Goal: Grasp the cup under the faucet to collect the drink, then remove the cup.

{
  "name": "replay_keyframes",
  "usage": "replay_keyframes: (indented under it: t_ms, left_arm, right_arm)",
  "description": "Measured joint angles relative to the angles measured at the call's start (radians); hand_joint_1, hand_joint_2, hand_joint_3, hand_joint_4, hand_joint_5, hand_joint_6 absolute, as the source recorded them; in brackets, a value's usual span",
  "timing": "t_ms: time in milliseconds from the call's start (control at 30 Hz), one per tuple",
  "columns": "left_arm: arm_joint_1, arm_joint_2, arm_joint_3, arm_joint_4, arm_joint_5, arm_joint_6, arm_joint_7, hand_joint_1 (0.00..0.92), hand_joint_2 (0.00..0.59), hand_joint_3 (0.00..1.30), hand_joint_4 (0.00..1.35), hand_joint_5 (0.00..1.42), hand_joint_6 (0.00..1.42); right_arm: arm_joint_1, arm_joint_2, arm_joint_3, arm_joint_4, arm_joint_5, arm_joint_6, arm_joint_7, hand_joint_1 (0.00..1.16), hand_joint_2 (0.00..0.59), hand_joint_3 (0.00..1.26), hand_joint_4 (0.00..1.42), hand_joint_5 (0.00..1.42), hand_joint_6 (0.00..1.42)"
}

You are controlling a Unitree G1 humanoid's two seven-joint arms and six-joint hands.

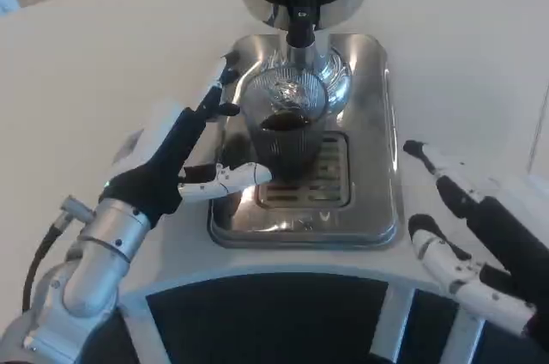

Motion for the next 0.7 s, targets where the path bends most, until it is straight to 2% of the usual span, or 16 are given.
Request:
replay_keyframes:
  t_ms: [200, 467, 700]
  left_arm:
    - [-0.028, -0.007, -0.003, 0.032, -0.001, -0.034, 0.000, 0.387, 0.071, 0.00, 0.00, 0.24, 0.22]
    - [-0.053, -0.017, -0.009, 0.079, -0.003, -0.050, -0.012, 0.394, 0.070, 0.00, 0.00, 0.26, 0.23]
    - [-0.079, -0.030, -0.014, 0.117, -0.007, -0.063, -0.035, 0.395, 0.070, 0.00, 0.00, 0.29, 0.23]
  right_arm:
    - [0.060, 0.108, -0.019, 0.000, -0.024, -0.107, 0.071, 0.06, 0.586, 0.00, 0.00, 0.00, 0.00]
    - [0.101, 0.215, -0.085, 0.000, -0.026, -0.220, 0.117, 0.05, 0.586, 0.00, 0.00, 0.00, 0.00]
    - [0.119, 0.291, -0.110, 0.000, -0.038, -0.291, 0.151, 0.05, 0.586, 0.00, 0.00, 0.00, 0.00]
